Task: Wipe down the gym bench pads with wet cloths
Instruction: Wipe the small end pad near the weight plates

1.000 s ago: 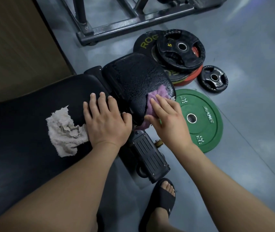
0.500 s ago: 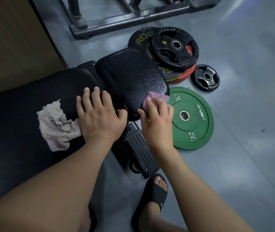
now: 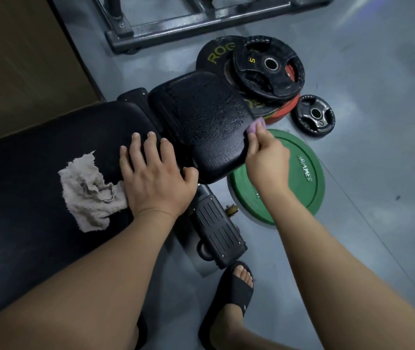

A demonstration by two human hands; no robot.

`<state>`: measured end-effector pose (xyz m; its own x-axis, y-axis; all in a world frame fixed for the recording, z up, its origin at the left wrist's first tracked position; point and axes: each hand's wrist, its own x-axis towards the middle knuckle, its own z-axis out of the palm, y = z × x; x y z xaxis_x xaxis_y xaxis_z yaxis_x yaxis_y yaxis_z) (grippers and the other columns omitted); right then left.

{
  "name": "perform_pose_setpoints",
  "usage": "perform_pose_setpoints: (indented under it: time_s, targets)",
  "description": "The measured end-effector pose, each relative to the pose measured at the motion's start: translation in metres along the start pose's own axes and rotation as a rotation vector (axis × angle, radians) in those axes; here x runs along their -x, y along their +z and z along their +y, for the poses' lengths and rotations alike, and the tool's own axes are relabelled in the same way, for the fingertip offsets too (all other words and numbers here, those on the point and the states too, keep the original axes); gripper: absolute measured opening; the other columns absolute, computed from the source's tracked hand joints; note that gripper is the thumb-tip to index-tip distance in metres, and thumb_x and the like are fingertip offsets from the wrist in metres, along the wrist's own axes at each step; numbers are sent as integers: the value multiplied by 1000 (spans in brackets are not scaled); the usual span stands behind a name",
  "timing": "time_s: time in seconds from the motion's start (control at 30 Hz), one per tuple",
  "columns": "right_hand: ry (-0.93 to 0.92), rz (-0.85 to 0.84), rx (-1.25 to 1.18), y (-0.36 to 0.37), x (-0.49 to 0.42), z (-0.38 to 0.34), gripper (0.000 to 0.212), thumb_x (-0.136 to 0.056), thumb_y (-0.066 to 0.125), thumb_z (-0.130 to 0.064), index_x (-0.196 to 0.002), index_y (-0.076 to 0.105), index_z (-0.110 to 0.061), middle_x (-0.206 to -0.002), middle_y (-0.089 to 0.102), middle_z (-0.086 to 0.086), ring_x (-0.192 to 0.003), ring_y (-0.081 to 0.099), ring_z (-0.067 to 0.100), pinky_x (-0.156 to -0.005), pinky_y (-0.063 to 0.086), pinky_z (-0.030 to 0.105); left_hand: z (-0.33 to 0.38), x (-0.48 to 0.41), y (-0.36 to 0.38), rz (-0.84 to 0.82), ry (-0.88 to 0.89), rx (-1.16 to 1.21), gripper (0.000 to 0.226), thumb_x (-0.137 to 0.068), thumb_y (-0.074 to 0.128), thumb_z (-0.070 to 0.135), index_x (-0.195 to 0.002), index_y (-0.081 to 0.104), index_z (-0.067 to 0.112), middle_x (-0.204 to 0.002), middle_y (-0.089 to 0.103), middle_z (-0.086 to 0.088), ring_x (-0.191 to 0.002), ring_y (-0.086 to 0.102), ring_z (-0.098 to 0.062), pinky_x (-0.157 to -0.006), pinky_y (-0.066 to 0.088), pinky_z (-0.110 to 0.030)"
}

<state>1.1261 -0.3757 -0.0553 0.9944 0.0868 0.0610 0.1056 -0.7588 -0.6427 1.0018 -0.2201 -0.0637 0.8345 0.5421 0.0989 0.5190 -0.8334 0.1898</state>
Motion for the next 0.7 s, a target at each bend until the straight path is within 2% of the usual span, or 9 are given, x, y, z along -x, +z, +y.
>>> perform_pose_setpoints:
  time_s: [0.03, 0.1, 0.13, 0.27, 0.33, 0.4, 0.47, 0.6, 0.7]
  targets:
    - [6, 13, 11, -2, 16, 2, 39, -106, 50, -26, -141, 59, -14, -136, 66, 6, -123, 61, 19, -100, 33, 3, -1, 0, 0, -2, 1, -2, 65, -85, 51, 47, -135, 51, 5, -152, 45, -20, -147, 30, -43, -121, 19, -62]
    - [20, -9, 63, 0, 42, 8, 43, -105, 47, -29, -146, 53, -15, -107, 76, 13, -96, 69, 30, -90, 49, 29, -1, 0, 0, -2, 1, -1, 65, -85, 53, 46, -136, 51, 5, -152, 44, -21, -147, 29, -43, -121, 19, -62]
    - [28, -17, 90, 3, 45, 12, 44, -105, 47, -29, -146, 52, -14, -97, 75, 14, -88, 68, 34, -83, 50, 35, -1, 0, 0, -3, 2, -2, 65, -85, 53, 46, -136, 51, 5, -152, 44, -21, -147, 29, -43, -121, 19, -62]
    - [130, 11, 22, 5, 13, 3, 39, -105, 48, -32, -135, 64, -14, -107, 76, 11, -86, 70, 32, -85, 52, 38, -1, -1, 1, -5, 5, -6, 65, -84, 53, 46, -136, 52, 5, -151, 45, -21, -147, 30, -44, -120, 20, -62]
    - [161, -38, -43, 0, -18, 0, 40, -105, 50, -39, -136, 65, -18, -120, 74, 2, -91, 66, 15, -85, 49, 29, -1, -1, 2, -6, 5, -8, 65, -84, 53, 46, -136, 52, 6, -151, 45, -20, -147, 30, -44, -120, 20, -62]
    - [134, -138, -50, -2, -50, 0, 41, -104, 52, -43, -137, 64, -22, -128, 70, -3, -111, 63, 9, -91, 44, 23, 0, -1, 2, -4, 4, -10, 65, -84, 52, 45, -135, 52, 6, -151, 45, -20, -147, 30, -43, -120, 20, -62]
    - [63, -191, -23, 1, -65, 0, 41, -104, 52, -41, -138, 64, -21, -132, 68, -2, -125, 60, 17, -100, 43, 25, 0, -1, 3, -2, 1, -11, 65, -84, 51, 45, -135, 52, 6, -151, 45, -20, -146, 30, -43, -121, 20, -61]
    - [-241, -162, 169, 0, -30, 4, 38, -105, 50, -18, -141, 59, -11, -149, 55, 4, -140, 48, 23, -114, 30, 21, 0, -1, 2, -2, 0, -8, 64, -84, 52, 45, -135, 52, 6, -151, 45, -20, -146, 30, -43, -120, 20, -62]
    - [-412, -166, 288, -1, -17, 15, 38, -103, 51, -8, -139, 59, -4, -153, 49, 13, -144, 44, 29, -122, 25, 27, 0, -1, 1, -13, -1, -9, 64, -85, 51, 46, -136, 52, 7, -151, 45, -20, -147, 30, -43, -120, 20, -62]
